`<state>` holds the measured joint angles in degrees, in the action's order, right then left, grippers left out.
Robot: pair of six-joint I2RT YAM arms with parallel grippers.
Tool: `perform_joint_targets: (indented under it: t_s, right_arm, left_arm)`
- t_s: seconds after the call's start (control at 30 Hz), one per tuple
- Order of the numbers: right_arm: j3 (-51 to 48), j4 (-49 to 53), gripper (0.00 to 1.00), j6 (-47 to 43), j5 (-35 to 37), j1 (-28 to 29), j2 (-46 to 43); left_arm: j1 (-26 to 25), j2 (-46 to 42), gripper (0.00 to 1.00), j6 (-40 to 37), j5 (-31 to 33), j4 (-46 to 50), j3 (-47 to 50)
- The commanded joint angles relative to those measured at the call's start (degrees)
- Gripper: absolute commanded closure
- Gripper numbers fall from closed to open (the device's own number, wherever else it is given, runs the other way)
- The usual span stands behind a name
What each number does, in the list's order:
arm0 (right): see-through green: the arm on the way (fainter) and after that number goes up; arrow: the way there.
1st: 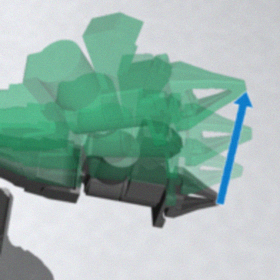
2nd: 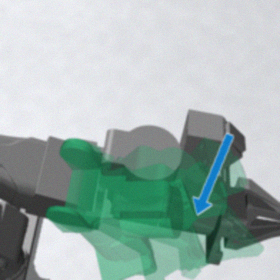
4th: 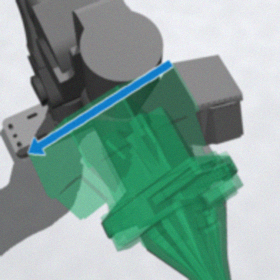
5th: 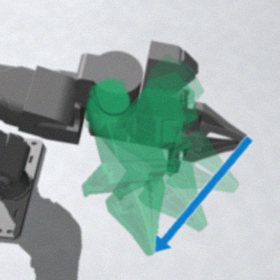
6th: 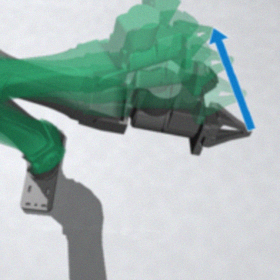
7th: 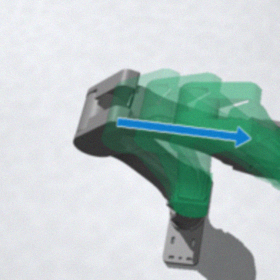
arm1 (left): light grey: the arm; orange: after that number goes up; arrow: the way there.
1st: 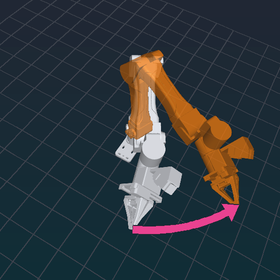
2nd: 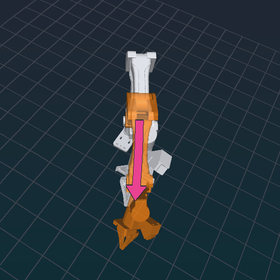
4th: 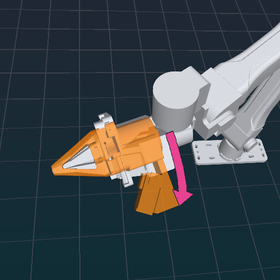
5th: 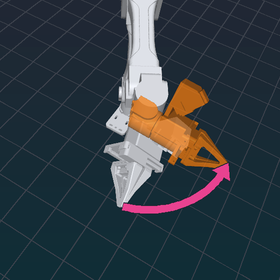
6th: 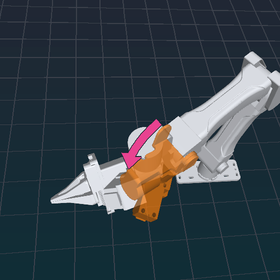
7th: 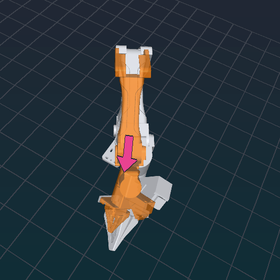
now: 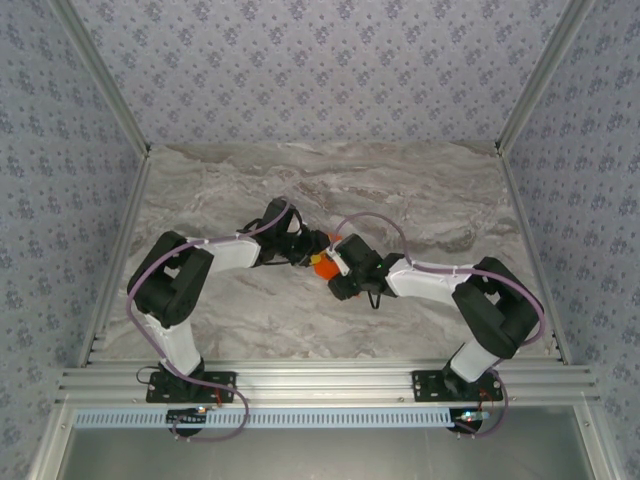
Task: Fold a paper plane with a square sheet of paper (fold left side to right side)
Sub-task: Fourth fold the wing at the center of the table.
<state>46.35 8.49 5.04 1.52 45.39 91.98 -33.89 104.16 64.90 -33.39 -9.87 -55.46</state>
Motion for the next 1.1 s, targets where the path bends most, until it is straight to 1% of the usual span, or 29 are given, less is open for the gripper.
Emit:
perform_joint_targets:
  t_s: [0.0,0.23,0.33,0.43,0.53,0.63,0.77,0.9,1.07]
  right_arm:
    - [-0.3,-0.3,0.56,-0.3,1.6,0.5,0.6]
    - [-0.7,-0.1,0.75,0.1,2.4,0.4,0.6]
    - [-0.7,-0.1,0.8,0.1,2.0,0.4,0.5]
    - [-1.1,-0.3,0.84,0.1,1.2,0.2,0.5]
    - [-1.6,-0.9,0.87,0.6,-0.2,-0.2,0.3]
    - [-2.1,-1.6,0.88,1.5,-2.3,-1.0,0.1]
    - [-2.5,-2.2,0.88,2.3,-5.5,-2.0,0.0]
    - [-3.0,-3.4,0.88,3.1,-10.1,-3.5,-0.4]
    - [-3.9,-5.6,0.88,5.1,-16.0,-6.3,-1.1]
  left_arm:
    - [-0.4,-0.1,0.64,0.8,0.1,-0.2,-1.9]
    - [-0.3,-0.3,0.64,0.4,0.3,0.5,-1.8]
    - [-0.2,-0.6,0.62,0.0,0.4,1.1,-1.8]
    - [0.1,-1.5,0.58,-0.8,0.6,2.1,-1.5]
    - [0.8,-3.5,0.51,-2.4,1.0,4.0,-1.3]
    - [1.6,-6.0,0.45,-4.3,1.2,6.2,-0.9]
    - [3.4,-9.6,0.39,-6.1,1.9,8.8,0.7]
    - [5.0,-12.6,0.38,-7.9,2.4,11.4,2.6]
    - [4.9,-13.1,0.4,-9.1,1.7,12.5,4.3]
